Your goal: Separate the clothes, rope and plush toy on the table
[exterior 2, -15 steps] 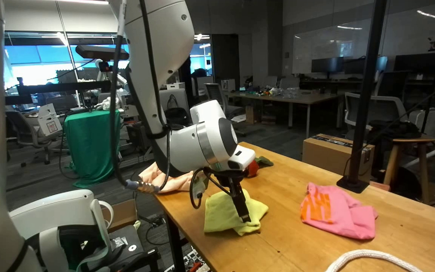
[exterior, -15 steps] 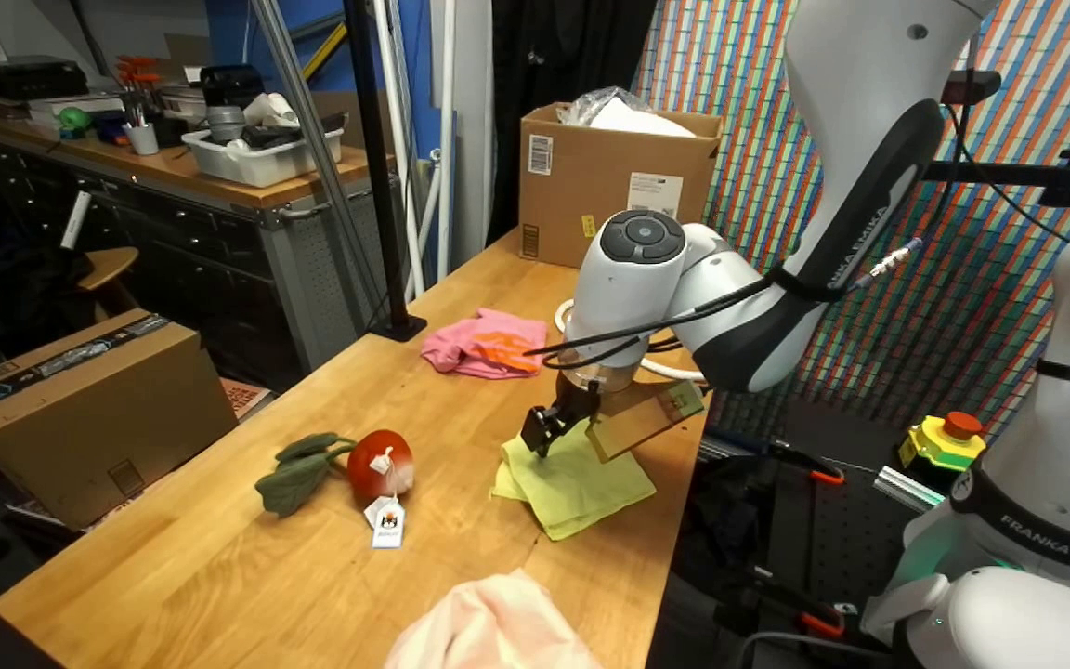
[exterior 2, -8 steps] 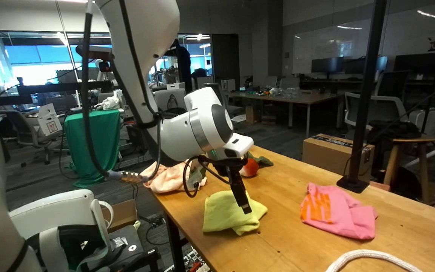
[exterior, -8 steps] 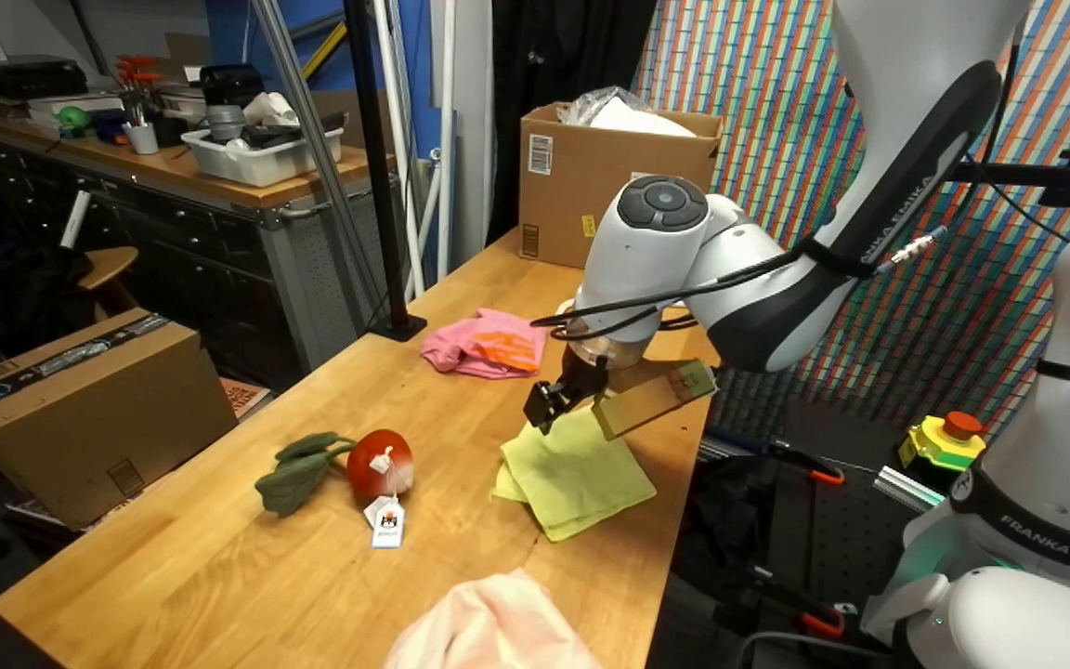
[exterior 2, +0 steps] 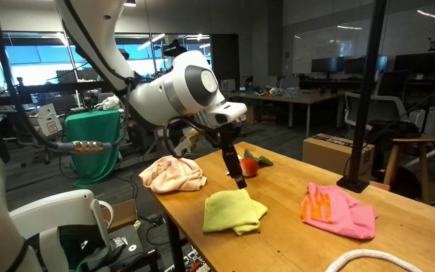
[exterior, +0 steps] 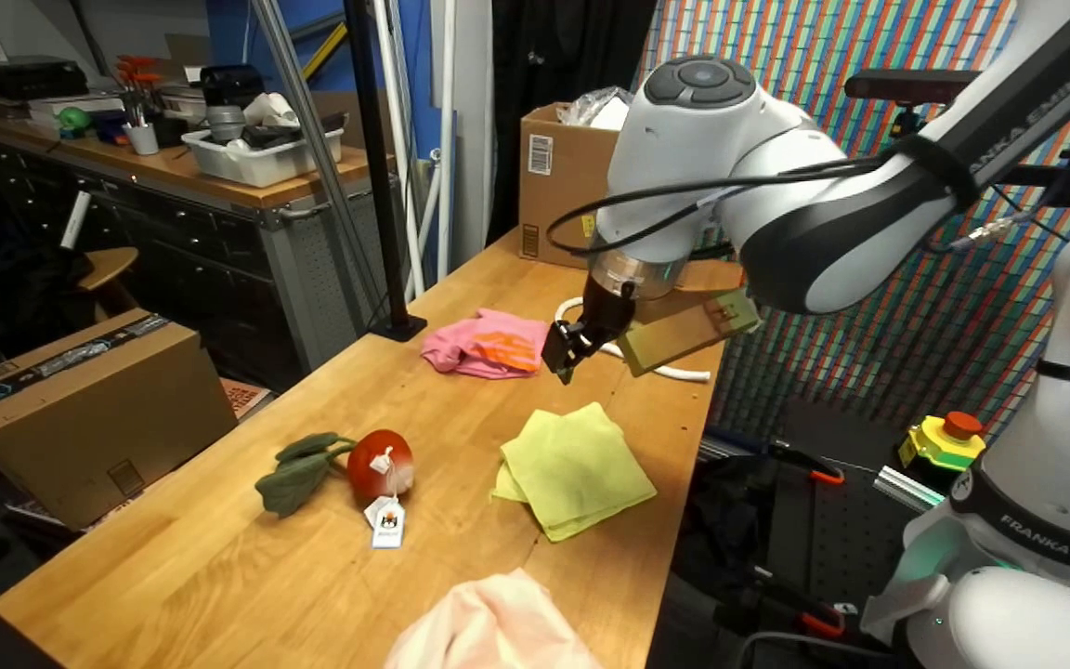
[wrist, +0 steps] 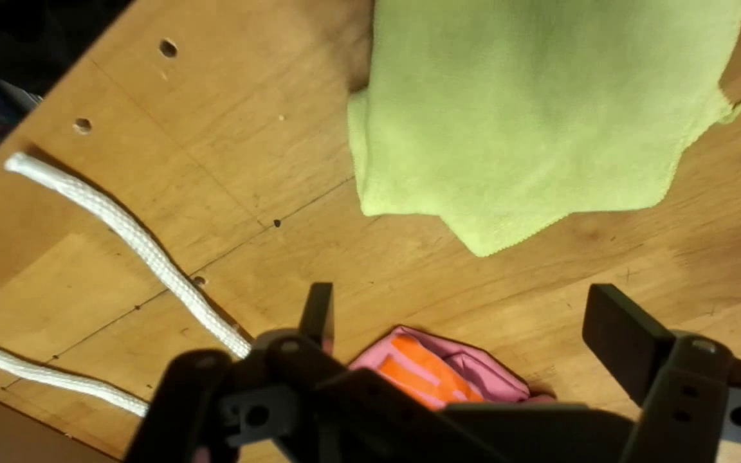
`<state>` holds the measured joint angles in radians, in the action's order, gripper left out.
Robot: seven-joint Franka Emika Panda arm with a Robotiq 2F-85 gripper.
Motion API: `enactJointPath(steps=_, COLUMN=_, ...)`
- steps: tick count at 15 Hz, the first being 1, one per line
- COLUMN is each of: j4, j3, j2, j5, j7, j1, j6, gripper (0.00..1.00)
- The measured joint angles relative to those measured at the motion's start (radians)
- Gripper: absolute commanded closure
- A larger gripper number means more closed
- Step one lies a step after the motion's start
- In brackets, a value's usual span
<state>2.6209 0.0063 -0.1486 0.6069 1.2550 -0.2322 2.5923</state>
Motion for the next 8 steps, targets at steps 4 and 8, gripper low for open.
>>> enactJointPath(steps=4, j4=0.033, j3=0.094, j2=-0.2, j5=-0.327, j7=-0.269, j1=-0.018, j6=-0.227, gripper=0.0)
enactJointPath(steps=8, j4=0.053, j3=0.11, j2=-0.425, j5=-0.483, j7=-0.417, j1=-0.057, j6=-0.452, gripper=0.0)
